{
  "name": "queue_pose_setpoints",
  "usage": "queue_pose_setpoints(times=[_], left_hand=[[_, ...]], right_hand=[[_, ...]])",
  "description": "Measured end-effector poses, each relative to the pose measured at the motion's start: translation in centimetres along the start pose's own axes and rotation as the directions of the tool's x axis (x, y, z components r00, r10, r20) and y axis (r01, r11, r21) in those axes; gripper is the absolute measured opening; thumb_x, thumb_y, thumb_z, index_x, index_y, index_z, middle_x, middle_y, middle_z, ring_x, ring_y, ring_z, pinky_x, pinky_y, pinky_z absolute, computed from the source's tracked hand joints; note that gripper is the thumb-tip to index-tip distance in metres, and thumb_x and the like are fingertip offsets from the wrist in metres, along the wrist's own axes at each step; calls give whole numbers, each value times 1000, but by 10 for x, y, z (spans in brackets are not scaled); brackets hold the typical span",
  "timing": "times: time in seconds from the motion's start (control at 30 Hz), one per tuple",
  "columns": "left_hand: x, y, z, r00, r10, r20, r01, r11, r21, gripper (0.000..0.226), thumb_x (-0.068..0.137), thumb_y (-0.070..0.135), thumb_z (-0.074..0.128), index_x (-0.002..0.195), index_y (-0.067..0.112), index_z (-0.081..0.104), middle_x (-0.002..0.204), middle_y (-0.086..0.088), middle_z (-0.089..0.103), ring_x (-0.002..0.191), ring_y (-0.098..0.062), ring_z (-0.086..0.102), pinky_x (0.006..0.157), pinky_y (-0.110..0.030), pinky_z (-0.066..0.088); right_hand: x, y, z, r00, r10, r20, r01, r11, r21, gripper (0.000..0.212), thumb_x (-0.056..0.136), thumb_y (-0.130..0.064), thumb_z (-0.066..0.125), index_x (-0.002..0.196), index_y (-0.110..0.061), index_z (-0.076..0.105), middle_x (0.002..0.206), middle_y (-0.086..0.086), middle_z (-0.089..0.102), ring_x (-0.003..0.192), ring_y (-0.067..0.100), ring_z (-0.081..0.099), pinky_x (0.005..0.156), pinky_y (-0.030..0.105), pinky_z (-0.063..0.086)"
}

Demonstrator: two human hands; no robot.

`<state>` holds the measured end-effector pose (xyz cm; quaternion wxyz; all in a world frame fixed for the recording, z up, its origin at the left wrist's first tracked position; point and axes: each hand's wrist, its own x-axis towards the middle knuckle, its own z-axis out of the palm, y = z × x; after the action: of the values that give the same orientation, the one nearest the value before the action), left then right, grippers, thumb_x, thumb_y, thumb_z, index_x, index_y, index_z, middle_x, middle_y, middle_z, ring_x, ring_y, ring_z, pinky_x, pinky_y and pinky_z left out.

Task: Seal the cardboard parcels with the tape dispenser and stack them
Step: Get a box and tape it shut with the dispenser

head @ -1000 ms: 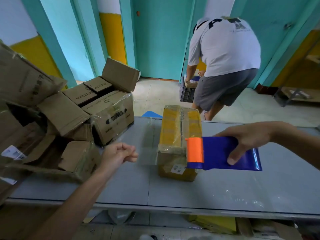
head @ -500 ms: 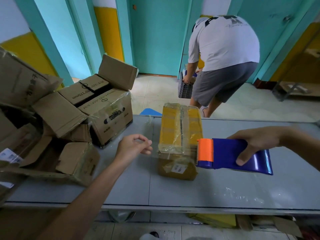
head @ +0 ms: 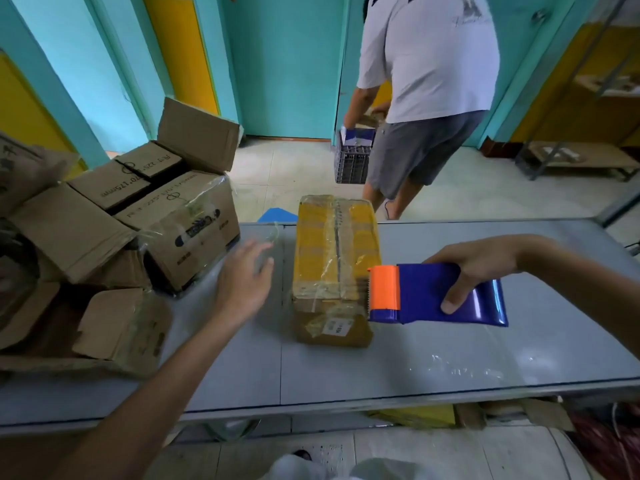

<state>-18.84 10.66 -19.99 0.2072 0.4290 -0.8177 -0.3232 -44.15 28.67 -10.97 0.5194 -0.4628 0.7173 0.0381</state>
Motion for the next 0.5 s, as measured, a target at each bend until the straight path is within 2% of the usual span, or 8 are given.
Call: queue_pose_setpoints(times=[0.03,0.07,0.1,0.17,0.23,0.33,0.43,0.5], left_hand=[[4,17,1,980,189,-54,-187,982,39,35,96,17,44,131,12,51,145,-5,39,135,-21,32,110,-35,23],[5,34,6,943,333,-18,-331,939,91,39,97,21,41,135,15,46,150,-4,30,140,-21,23,114,-40,18],[4,46,16,910,408,73,-414,897,152,44,98,27,37,142,18,37,155,-3,19,143,-21,12,116,-45,12],[-1,52,44,886,363,289,-450,823,346,52,100,39,23,148,29,9,157,0,-5,144,-18,-10,116,-49,-2],[-4,41,62,890,288,353,-434,773,462,55,96,53,6,146,35,-4,156,1,-12,142,-16,-17,114,-47,-13],[2,33,65,889,294,351,-440,761,476,73,78,61,-13,145,35,-4,156,2,-7,143,-15,-11,112,-41,-14],[1,33,63,886,305,350,-450,750,485,72,75,62,-16,142,36,-6,157,2,-4,142,-12,-12,113,-41,-13],[0,31,60,890,295,349,-439,765,471,75,76,62,-13,145,36,0,157,4,-2,142,-11,-11,114,-41,-11]], right_hand=[[1,1,0,1000,0,7,0,1000,9,59,60,-36,72,114,-22,53,106,-5,67,99,17,64,77,23,54],[1,1,-1,1000,-6,11,6,1000,18,60,59,-36,73,114,-22,53,106,-5,67,99,17,65,78,25,55],[2,2,-1,1000,-15,13,14,1000,23,61,59,-37,74,115,-23,53,106,-5,67,100,17,65,79,26,55],[4,5,0,999,-29,14,29,999,21,62,59,-38,74,115,-23,53,106,-5,67,99,17,65,80,25,54],[4,10,2,998,-66,21,66,998,25,60,60,-39,73,114,-23,53,105,-6,67,98,17,65,80,25,54],[1,17,1,995,-97,32,94,992,83,52,64,-34,71,111,-20,55,101,-5,69,94,16,67,77,26,54],[-2,25,-4,991,-122,56,117,989,85,52,65,-32,71,113,-20,54,102,-6,69,96,16,66,76,25,54],[-10,38,-9,991,-115,63,109,991,80,54,63,-33,72,113,-21,53,101,-8,69,96,14,66,74,22,54]])
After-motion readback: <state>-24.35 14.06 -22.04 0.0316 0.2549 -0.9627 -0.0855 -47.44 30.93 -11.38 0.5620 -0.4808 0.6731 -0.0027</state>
